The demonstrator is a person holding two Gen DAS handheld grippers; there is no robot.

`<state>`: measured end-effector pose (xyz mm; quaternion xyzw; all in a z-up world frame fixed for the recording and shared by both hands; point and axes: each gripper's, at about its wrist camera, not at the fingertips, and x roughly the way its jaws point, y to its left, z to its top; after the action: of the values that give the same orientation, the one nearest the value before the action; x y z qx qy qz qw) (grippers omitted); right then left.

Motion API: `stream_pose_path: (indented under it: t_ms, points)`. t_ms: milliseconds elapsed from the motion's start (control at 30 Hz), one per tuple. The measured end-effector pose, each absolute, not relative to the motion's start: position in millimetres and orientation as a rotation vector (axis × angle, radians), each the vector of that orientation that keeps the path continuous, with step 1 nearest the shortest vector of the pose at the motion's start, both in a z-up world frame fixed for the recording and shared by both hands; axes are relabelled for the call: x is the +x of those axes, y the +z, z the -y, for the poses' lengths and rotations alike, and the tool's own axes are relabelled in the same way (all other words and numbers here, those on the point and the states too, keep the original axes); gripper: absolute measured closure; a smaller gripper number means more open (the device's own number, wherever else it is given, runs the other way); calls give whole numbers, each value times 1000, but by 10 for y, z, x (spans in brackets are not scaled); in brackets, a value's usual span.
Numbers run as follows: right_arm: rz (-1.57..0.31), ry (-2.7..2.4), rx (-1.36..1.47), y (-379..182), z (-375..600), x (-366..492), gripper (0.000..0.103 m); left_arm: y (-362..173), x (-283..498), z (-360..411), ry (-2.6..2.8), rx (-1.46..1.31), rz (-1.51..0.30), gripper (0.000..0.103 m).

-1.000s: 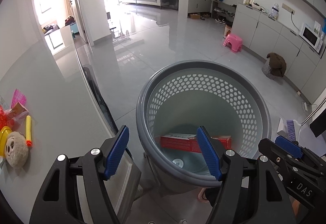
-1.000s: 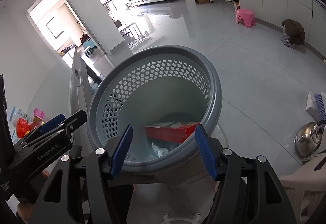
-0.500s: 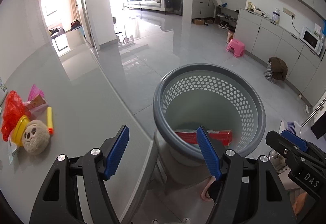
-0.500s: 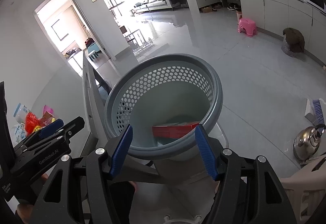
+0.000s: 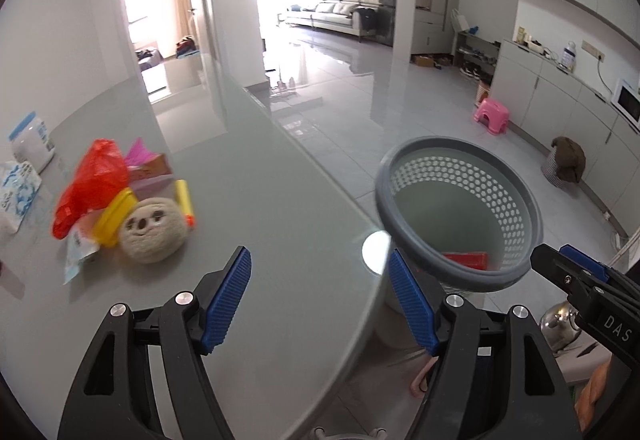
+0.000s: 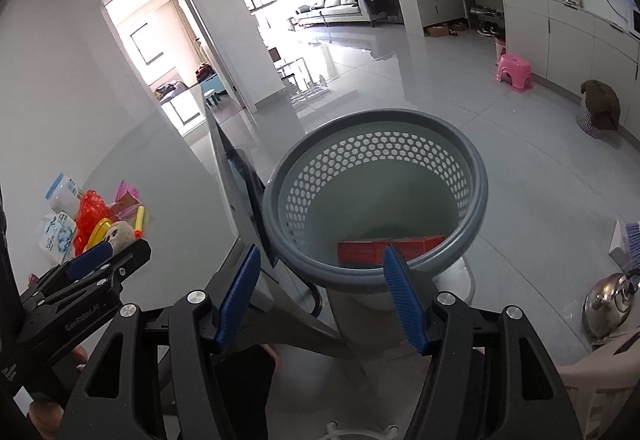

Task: Collect trash
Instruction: 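Bring both open tools back over the table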

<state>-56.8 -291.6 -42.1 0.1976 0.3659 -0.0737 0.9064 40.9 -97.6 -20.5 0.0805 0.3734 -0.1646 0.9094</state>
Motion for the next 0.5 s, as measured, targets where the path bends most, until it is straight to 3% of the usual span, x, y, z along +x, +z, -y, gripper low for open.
stream_pose_path:
  t_ms: [500]
  points:
    - [-812,64,272,-469,1846,0,39,-216,520,-385,-64,62,-763,32]
